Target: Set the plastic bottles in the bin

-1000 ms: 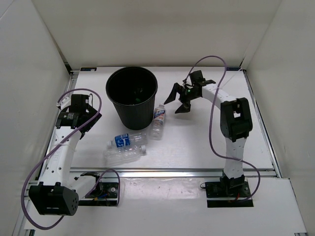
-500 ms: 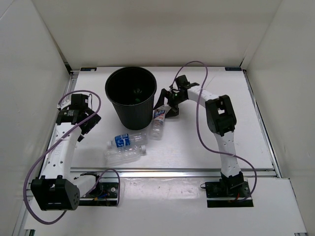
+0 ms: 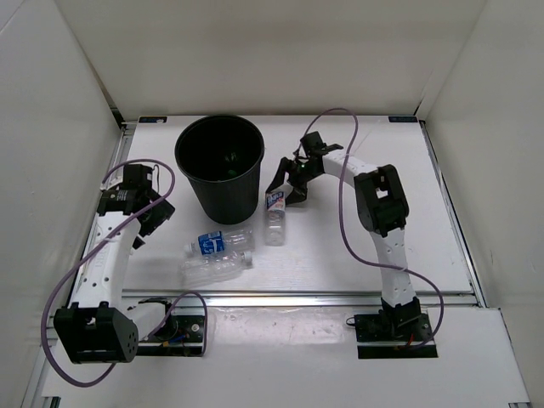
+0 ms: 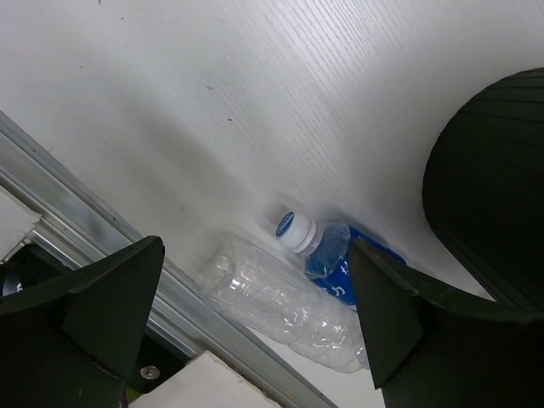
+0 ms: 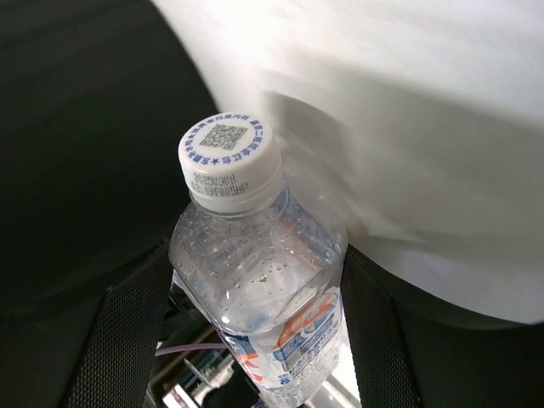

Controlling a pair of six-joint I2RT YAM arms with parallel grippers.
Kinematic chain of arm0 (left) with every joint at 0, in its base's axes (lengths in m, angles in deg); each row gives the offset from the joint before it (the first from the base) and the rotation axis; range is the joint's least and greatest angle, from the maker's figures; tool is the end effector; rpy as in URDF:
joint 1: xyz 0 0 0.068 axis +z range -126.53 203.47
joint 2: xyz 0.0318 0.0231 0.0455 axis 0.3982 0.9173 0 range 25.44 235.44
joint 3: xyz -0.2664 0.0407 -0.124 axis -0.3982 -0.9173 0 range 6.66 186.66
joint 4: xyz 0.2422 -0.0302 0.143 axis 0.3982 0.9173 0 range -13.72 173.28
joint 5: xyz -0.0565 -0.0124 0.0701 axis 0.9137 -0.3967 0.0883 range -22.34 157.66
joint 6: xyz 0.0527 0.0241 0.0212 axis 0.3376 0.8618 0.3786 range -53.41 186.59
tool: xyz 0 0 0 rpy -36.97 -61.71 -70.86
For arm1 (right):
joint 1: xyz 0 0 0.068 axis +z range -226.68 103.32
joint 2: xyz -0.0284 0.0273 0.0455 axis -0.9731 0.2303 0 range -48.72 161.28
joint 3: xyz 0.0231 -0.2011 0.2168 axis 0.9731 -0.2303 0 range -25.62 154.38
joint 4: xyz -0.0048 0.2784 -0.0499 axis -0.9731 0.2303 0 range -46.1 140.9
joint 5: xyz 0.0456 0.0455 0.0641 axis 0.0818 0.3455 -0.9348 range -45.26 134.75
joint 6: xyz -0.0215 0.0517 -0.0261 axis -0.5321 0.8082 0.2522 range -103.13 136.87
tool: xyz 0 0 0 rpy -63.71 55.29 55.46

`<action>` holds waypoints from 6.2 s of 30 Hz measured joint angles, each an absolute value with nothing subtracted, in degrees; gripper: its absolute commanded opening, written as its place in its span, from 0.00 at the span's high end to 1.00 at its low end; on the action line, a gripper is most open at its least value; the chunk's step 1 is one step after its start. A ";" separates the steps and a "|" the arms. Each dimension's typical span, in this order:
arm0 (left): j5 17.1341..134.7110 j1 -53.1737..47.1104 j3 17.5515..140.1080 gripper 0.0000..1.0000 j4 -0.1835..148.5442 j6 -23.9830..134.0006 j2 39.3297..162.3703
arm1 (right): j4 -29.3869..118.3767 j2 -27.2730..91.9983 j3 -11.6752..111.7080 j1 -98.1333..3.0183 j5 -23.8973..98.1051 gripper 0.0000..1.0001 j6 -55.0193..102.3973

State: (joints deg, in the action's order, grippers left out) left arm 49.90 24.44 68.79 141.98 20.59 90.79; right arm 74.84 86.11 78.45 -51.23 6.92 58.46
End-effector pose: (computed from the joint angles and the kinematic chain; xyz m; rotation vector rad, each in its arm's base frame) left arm 0.2126 0.0178 0.3102 -1.1392 2.4262 0.1957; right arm 0.4723 0.2565 0.1351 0.1560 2.8534 1.2096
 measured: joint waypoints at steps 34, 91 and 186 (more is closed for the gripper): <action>61.03 25.51 55.67 0.00 131.51 19.98 84.88 | 67.14 68.73 118.45 -49.35 14.70 0.45 64.60; 77.51 -12.89 55.65 0.10 122.85 80.87 93.39 | 92.26 49.91 100.05 -57.85 18.09 0.00 47.68; 75.26 -5.31 80.59 0.00 110.76 68.37 75.09 | 96.52 47.07 89.36 -64.26 13.68 0.00 46.74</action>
State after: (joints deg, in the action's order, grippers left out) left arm 75.26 -5.31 80.59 110.76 68.37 75.09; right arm 96.52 47.07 89.36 -64.26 13.68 46.74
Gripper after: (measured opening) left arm 0.998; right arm 0.998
